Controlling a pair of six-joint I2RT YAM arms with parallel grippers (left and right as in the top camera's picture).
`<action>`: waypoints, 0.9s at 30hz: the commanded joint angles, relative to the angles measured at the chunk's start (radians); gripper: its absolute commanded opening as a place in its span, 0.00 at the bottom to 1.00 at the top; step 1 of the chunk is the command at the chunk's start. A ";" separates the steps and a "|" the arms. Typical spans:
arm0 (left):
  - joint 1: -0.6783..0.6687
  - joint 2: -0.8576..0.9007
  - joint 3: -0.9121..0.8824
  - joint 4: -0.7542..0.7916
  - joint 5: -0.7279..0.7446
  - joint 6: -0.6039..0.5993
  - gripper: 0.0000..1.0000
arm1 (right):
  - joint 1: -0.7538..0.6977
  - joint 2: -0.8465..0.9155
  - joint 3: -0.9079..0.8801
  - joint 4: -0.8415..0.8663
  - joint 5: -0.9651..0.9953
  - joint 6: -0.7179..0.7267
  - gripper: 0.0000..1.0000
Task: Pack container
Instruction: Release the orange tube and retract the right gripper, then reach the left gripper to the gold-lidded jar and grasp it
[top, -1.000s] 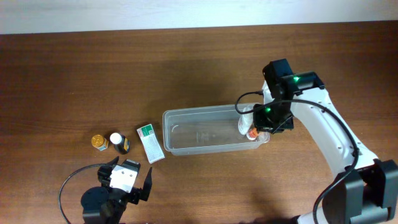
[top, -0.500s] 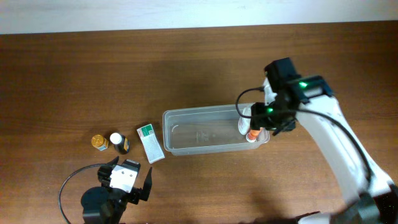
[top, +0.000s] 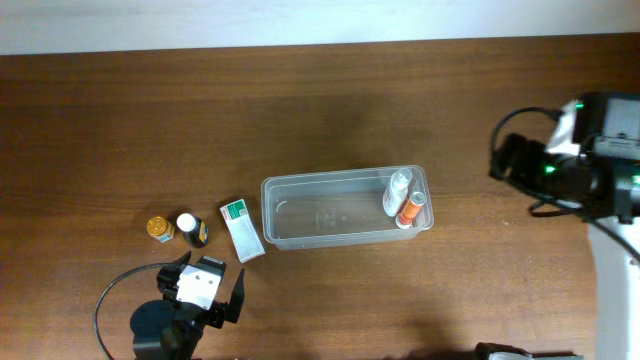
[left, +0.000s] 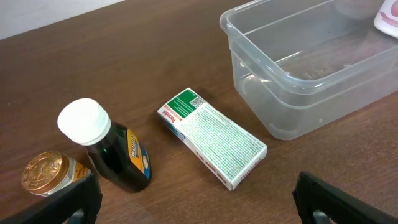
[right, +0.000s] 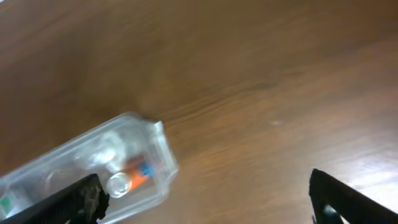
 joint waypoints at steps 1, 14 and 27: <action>0.005 -0.009 -0.004 0.002 0.014 0.008 1.00 | -0.060 0.013 0.009 -0.004 0.007 0.005 0.98; 0.005 -0.009 -0.003 0.171 0.038 0.015 0.99 | -0.076 0.022 0.009 0.006 0.007 0.004 0.98; 0.005 0.200 0.296 0.199 -0.286 -0.221 0.99 | -0.076 0.022 0.009 0.006 0.007 0.004 0.98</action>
